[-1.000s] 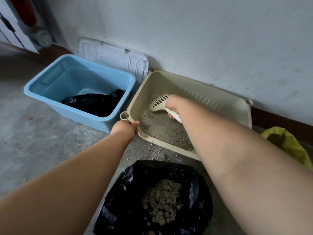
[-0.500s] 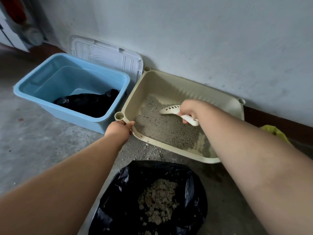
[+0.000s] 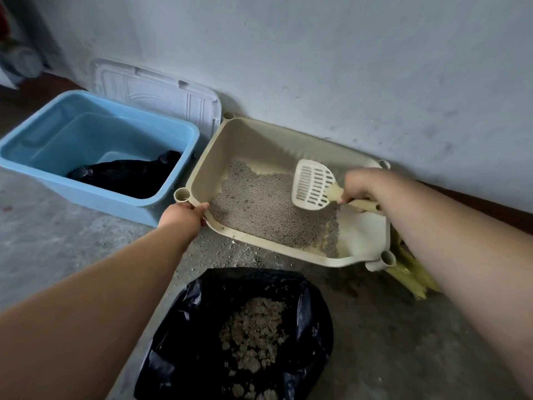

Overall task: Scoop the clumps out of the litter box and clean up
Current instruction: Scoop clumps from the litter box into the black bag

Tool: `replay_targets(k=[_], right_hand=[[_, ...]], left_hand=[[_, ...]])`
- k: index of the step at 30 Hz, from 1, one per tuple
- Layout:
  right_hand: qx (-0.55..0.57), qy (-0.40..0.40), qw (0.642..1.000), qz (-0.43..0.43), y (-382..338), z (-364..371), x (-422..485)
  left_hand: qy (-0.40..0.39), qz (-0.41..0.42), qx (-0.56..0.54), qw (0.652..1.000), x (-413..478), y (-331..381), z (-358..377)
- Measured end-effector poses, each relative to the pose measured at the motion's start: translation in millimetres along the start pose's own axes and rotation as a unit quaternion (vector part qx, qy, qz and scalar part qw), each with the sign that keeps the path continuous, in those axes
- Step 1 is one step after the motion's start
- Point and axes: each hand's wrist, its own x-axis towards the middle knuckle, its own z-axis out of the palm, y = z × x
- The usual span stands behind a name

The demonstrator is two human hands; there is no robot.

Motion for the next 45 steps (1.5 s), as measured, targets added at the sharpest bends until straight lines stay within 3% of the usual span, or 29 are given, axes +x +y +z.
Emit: replay_targets(k=[2,5,11,15,27,37,45], right_hand=[[-0.1,0.054,0.993,0.012,0.5,-0.3,-1.1],[-0.189,0.025,0.981,0.035,-0.2,-5.1,-5.2],[-0.208,-0.042,0.977,-0.003,2.6,12.5,-2.1],[-0.132,-0.093,0.986,0.03,15.6,14.0,7.1],[0.042,-0.108,0.993,0.026,19.8,60.1,22.0],[0.246,-0.043,0.965,-0.075,-84.1,131.5,39.4],[0.369,0.033,0.924,-0.1,-63.9,144.7,53.6]], left_hand=[[0.0,0.001,0.003,1.0,0.4,-0.1,0.0],[0.004,0.002,0.002,1.0,-0.3,0.1,1.3],[0.013,-0.001,-0.025,1.0,-1.5,-0.9,4.2],[0.02,0.003,-0.036,0.999,-3.3,-1.8,5.3],[0.031,-0.001,-0.052,0.998,-7.4,0.9,6.6],[0.016,-0.004,-0.019,1.0,-2.9,-0.1,4.2],[0.021,0.002,0.0,1.0,-0.4,-1.2,4.7]])
